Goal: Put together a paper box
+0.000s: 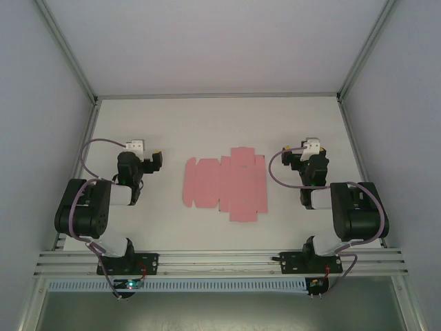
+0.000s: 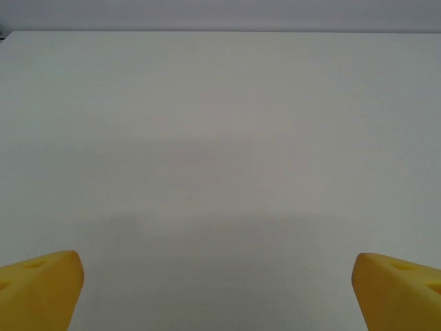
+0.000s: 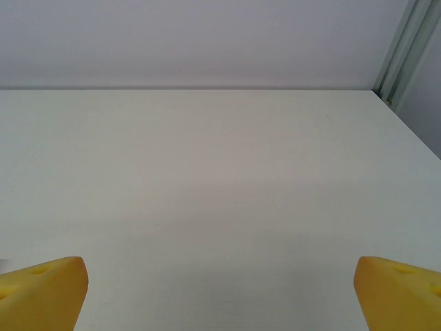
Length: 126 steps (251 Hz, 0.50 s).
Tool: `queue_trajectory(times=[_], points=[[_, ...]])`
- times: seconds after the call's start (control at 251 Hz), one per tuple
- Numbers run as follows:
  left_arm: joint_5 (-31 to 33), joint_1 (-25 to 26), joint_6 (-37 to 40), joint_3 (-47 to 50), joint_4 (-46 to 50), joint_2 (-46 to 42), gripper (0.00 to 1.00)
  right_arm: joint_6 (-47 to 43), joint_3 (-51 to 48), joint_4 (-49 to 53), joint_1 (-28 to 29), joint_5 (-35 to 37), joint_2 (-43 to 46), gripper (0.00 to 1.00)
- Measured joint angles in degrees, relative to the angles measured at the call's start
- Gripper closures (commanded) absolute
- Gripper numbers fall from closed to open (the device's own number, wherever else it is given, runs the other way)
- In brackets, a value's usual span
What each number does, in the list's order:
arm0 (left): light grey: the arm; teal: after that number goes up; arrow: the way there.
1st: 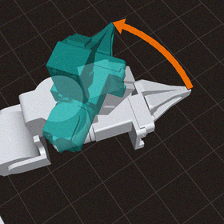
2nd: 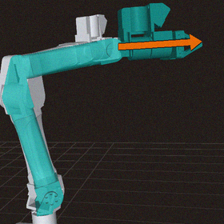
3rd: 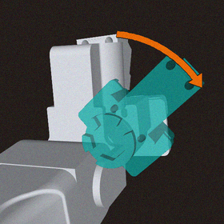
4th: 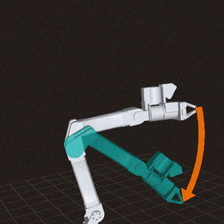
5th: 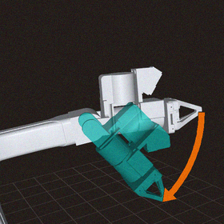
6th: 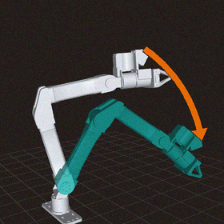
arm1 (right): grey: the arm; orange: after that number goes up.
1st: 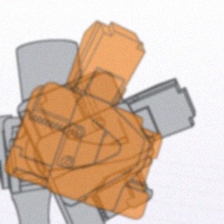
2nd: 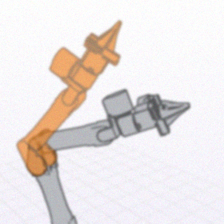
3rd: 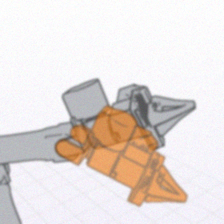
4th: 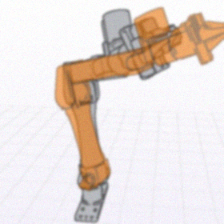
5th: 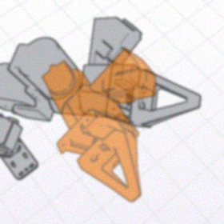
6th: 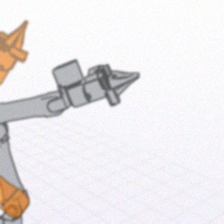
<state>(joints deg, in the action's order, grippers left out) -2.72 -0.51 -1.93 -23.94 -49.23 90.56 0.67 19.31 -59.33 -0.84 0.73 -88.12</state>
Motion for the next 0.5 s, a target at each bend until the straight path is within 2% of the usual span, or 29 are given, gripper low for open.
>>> queue_trajectory(times=[0.503], points=[[0.0,0.0,0.0,0.0,0.0,0.0,0.0,0.0,0.0,0.0,0.0,0.0,0.0,0.02]])
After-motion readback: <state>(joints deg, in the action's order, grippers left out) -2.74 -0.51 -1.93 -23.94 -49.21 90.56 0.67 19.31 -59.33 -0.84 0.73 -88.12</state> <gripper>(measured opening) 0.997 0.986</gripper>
